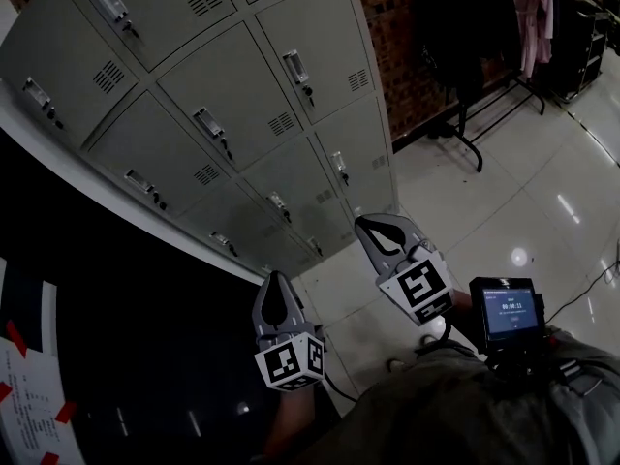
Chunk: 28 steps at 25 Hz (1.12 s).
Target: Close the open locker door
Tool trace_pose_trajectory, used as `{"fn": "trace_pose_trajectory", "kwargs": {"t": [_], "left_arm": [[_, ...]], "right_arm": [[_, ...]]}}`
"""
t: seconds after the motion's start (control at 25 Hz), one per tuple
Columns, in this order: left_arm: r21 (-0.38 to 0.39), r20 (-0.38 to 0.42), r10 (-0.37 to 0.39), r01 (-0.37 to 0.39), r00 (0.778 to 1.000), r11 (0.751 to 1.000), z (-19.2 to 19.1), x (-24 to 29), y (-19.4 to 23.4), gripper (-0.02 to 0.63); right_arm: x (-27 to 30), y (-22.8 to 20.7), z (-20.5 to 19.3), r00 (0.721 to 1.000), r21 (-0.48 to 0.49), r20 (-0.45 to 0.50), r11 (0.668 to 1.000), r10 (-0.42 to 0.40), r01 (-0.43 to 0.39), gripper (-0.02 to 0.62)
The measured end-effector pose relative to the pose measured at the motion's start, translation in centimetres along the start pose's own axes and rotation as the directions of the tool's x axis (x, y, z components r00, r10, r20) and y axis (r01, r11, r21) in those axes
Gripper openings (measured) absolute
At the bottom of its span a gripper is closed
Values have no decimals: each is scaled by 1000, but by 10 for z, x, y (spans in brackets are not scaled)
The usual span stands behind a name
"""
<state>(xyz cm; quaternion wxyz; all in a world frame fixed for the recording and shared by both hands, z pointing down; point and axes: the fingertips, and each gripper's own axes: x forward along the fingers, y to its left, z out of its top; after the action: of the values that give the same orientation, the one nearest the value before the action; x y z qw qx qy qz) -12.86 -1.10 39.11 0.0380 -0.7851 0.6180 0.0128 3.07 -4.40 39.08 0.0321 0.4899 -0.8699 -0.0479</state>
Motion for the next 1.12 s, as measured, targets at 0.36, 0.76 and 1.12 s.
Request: {"fn": "trace_pose_trajectory", "kwargs": {"t": [0.36, 0.76, 1.12], "left_arm": [[-2, 34, 17, -17, 999, 1000, 17, -25, -19, 2], [13, 35, 6, -6, 999, 1000, 26, -38, -35, 2], [15, 25, 2, -2, 1000, 1000, 23, -41, -37, 2]], "right_arm": [[-34, 5, 5, 1000, 8, 12, 1000, 8, -8, 6], [-54, 1, 12, 1000, 1, 19, 1000, -1, 1, 6], [-57, 2, 11, 1000, -4, 12, 1000, -3, 3, 6]]}}
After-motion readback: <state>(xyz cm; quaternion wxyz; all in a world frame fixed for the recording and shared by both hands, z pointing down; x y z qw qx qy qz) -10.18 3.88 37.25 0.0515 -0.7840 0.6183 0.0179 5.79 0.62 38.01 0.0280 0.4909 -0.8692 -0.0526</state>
